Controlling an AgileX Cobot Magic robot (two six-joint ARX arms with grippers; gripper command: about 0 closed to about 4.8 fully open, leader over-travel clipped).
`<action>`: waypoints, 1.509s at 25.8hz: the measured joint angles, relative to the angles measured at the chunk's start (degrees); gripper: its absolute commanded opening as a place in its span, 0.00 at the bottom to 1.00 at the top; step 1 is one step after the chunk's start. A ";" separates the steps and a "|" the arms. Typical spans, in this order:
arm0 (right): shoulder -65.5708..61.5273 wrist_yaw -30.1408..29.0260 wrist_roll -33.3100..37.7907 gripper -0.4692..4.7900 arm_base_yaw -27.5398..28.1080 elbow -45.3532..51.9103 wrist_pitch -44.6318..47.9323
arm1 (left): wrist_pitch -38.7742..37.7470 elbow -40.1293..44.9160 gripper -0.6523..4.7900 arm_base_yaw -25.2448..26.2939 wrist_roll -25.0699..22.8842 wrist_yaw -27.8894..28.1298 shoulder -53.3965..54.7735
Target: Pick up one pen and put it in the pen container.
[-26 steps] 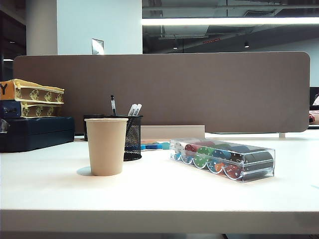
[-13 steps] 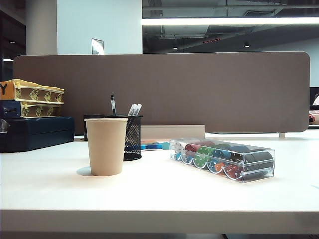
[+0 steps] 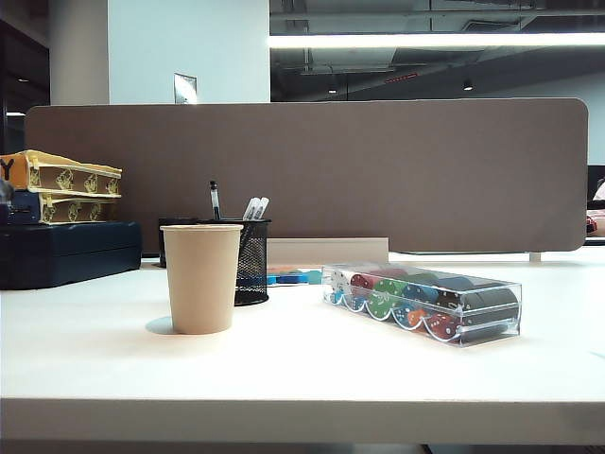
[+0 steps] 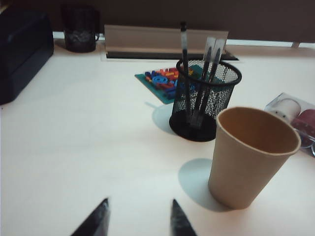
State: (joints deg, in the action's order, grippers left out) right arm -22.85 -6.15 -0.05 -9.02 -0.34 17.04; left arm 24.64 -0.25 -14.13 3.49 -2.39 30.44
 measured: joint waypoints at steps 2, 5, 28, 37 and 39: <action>0.00 0.00 0.00 0.49 0.00 0.00 -0.02 | -0.02 0.00 0.40 0.00 0.02 0.00 -1.25; 0.00 0.00 0.00 0.49 0.00 0.00 0.00 | -0.02 0.02 0.40 0.00 0.02 0.00 -2.43; 9.33 0.00 -0.02 0.49 0.13 0.00 -1.92 | -0.04 0.00 0.40 0.00 0.00 -0.02 -15.65; 14.40 0.00 0.00 0.49 0.13 0.00 -1.90 | -1.38 0.02 0.40 0.00 0.02 0.00 -21.90; 15.67 0.00 0.00 0.49 0.13 0.00 -1.92 | -1.29 0.00 0.40 0.00 0.02 0.00 -22.88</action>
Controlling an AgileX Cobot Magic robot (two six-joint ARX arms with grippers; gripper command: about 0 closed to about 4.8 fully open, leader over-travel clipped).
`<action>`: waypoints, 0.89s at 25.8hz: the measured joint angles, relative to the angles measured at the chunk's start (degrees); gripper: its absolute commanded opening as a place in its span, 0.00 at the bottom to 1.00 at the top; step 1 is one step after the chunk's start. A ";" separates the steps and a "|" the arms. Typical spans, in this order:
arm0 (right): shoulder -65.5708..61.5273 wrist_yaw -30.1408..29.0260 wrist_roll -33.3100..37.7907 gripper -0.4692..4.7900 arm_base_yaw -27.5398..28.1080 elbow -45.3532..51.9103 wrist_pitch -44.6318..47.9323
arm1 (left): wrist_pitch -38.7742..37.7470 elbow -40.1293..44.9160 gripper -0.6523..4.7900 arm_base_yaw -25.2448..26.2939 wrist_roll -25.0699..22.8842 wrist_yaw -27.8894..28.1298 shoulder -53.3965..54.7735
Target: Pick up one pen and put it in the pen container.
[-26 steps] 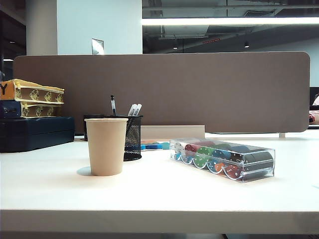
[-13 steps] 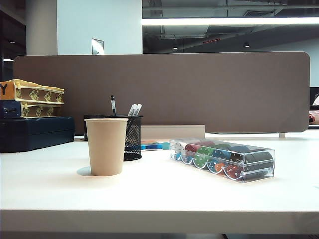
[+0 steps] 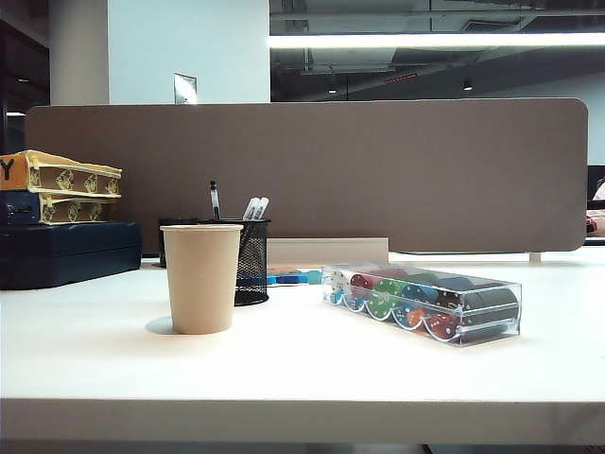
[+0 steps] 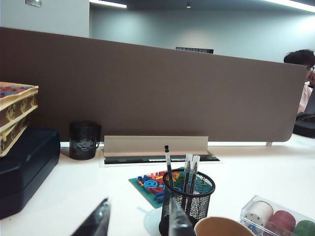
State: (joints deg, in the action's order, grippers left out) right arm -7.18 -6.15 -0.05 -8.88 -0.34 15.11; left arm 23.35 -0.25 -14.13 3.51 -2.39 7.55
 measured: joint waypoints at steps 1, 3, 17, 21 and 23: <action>0.57 0.00 0.00 0.49 0.00 0.00 0.07 | -0.04 0.02 0.40 0.00 0.00 -0.02 -0.17; 1.42 0.00 0.00 0.49 0.00 0.00 0.09 | -0.04 0.00 0.40 0.00 -0.02 -0.02 -0.44; 6.25 0.02 0.00 0.49 0.15 0.00 -0.98 | -1.03 0.02 0.40 3.10 0.00 -0.02 -1.73; 6.99 0.00 0.00 0.49 0.20 0.00 -1.20 | -3.43 0.00 0.40 5.84 0.00 -0.04 -4.11; 7.21 0.02 0.00 0.49 0.24 0.00 -1.29 | -4.09 0.02 0.40 6.29 -0.02 -0.02 -4.59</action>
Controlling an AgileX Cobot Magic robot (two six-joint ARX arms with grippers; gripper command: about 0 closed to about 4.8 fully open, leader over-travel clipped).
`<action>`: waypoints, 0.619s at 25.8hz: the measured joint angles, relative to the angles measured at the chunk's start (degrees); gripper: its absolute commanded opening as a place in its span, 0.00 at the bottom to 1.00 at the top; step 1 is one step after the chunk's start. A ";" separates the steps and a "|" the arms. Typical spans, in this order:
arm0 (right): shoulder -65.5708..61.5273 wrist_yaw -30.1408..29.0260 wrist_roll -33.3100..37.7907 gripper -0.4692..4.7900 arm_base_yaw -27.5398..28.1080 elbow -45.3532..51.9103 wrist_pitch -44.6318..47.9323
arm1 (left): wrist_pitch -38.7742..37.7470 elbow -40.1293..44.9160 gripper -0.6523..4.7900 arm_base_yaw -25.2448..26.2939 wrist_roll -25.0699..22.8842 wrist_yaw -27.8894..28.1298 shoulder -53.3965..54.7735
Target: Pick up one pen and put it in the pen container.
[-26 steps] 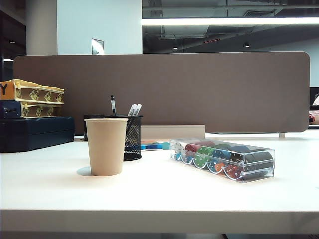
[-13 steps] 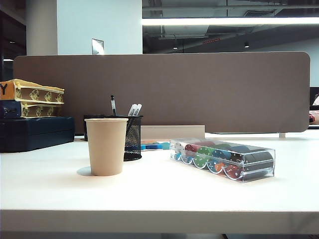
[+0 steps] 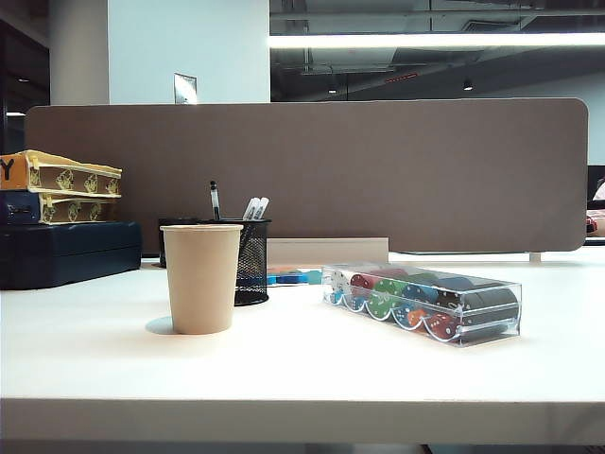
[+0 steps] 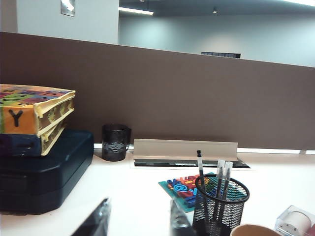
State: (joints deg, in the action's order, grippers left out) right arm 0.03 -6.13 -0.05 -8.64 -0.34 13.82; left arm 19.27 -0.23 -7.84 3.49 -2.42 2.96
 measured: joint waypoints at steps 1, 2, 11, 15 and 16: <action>0.00 0.00 -0.02 0.49 0.04 0.00 -0.04 | -0.13 0.00 0.40 0.02 0.02 0.00 -0.20; 0.00 -0.02 0.00 0.49 0.13 0.00 -0.02 | -0.20 -0.02 0.40 0.00 0.02 0.00 -0.37; 0.00 0.02 0.00 0.49 2.05 0.00 -2.23 | -3.30 0.00 0.40 0.02 0.02 0.00 -2.86; 0.00 0.00 0.00 0.49 2.05 0.00 -2.75 | -3.56 0.00 0.40 0.02 0.00 0.00 -2.86; 0.00 0.02 0.00 0.49 2.05 0.00 -2.75 | -3.61 -0.02 0.40 0.02 0.02 0.00 -2.86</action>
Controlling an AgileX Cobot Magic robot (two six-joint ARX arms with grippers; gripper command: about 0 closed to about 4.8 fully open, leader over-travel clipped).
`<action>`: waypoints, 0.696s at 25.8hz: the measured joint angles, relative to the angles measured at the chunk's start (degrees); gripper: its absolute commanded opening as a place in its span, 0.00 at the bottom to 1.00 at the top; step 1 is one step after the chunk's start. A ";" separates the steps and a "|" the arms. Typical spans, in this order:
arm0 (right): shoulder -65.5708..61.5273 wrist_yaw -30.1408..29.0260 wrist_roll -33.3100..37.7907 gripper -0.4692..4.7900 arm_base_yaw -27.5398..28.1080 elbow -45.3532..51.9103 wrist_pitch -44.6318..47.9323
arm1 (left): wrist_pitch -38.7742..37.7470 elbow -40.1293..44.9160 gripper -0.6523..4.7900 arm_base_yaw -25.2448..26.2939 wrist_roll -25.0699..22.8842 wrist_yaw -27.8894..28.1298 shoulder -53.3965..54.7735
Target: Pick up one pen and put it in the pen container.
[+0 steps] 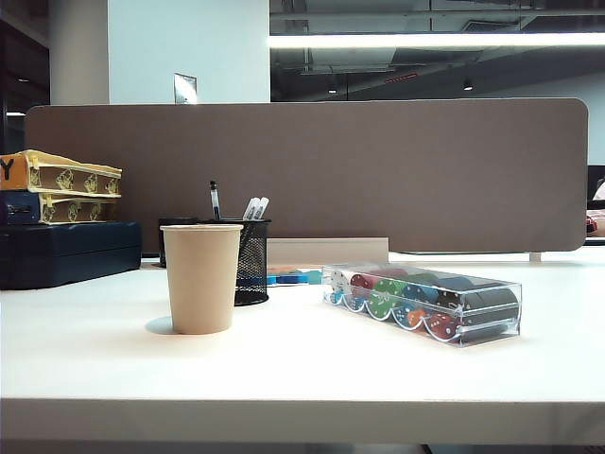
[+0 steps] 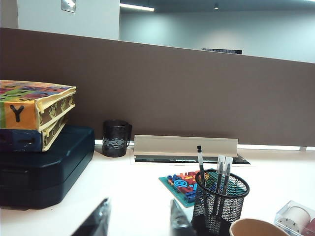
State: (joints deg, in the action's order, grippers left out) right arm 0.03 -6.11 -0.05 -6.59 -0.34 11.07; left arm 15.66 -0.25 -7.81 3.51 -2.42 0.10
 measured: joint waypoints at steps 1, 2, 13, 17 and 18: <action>0.00 0.00 0.00 0.49 0.00 0.00 0.00 | 0.00 0.00 0.40 0.00 0.00 0.00 0.00; 0.00 0.00 0.00 0.49 0.00 0.00 0.00 | 0.00 0.00 0.40 0.00 0.00 0.00 0.00; 0.00 -0.02 0.00 0.49 -0.02 0.00 0.00 | -0.04 0.00 0.40 0.00 0.00 0.00 0.00; 0.00 -0.02 0.00 0.49 -0.02 0.00 -1.70 | -0.04 0.00 0.40 0.00 0.00 0.00 0.00; 0.00 0.00 0.00 0.49 -0.02 0.00 -2.36 | -0.04 0.00 0.40 0.00 0.00 0.00 0.00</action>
State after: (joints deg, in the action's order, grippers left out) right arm 0.03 -6.11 -0.05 -6.61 -0.34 8.71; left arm 15.62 -0.25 -7.81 3.51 -2.42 0.10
